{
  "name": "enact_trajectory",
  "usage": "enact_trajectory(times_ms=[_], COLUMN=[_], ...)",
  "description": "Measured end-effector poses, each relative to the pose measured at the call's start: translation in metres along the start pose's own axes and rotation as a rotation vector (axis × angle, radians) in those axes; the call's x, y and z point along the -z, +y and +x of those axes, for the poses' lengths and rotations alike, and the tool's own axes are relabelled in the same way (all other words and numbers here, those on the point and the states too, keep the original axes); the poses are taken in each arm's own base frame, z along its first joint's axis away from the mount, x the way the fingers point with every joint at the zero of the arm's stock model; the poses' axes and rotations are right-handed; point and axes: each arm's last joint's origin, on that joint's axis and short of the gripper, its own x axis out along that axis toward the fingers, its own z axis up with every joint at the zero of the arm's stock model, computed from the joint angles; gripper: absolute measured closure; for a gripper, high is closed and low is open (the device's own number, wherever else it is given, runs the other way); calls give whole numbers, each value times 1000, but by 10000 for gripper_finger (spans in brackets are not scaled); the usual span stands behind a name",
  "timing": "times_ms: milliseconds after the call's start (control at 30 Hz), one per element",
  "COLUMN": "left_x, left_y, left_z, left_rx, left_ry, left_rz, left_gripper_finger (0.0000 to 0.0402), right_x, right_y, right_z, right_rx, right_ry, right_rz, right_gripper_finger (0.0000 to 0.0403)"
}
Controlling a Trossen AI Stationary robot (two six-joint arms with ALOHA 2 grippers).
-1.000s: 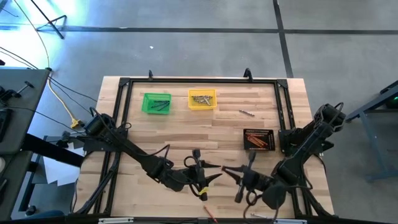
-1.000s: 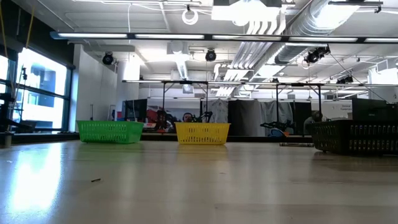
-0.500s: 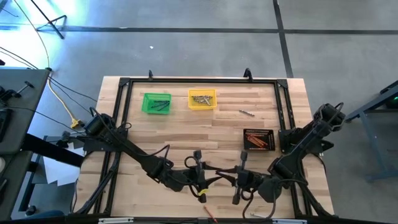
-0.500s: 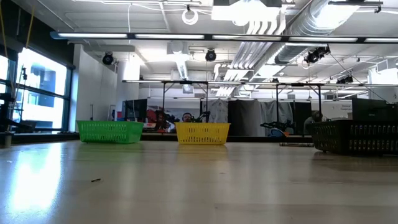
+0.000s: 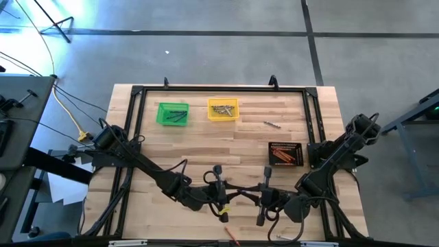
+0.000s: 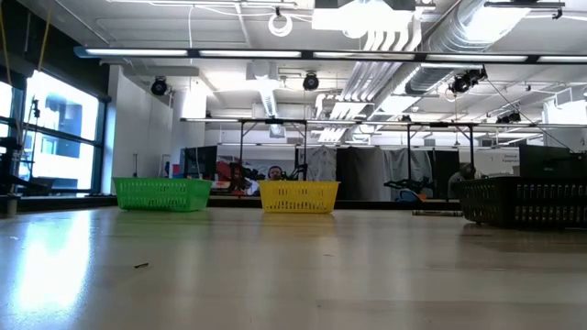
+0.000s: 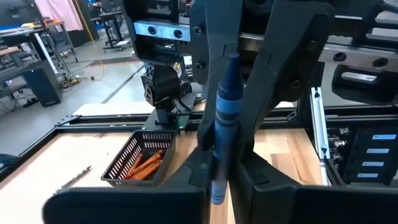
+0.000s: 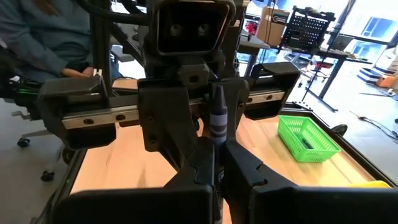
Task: Sort crayons
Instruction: Put the blue crayon into the green bin
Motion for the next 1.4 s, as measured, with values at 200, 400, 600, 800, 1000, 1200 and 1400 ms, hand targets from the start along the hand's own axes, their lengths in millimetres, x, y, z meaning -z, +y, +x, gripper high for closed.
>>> enact_trajectory(times_ms=[200, 400, 600, 800, 1000, 1200, 1400], left_x=[0, 1, 1, 4, 3, 3, 8], left_y=[0, 0, 0, 0, 12, 45, 92], left_z=[0, 0, 0, 0, -11, -42, -73], left_rx=[0, 0, 6, 1, -145, -324, -520], left_ry=[4, 6, 12, 36, 130, 317, 513], left_rz=[-6, -19, -16, -17, 44, 34, -32], left_gripper_finger=[395, 396, 397, 398, 398, 397, 396], right_x=[0, 1, 1, -3, -7, 13, 35], right_y=[0, 0, 0, -9, -25, -27, -30], right_z=[0, 0, -1, -20, -50, -61, -57], right_rx=[-3, -5, -15, 0, 0, 24, 126], right_ry=[1, 8, 14, 44, 98, 223, 321], right_rz=[2, 43, 36, -9, 135, 192, 203], right_gripper_finger=[400, 355, 290, 251, 243, 242, 242])
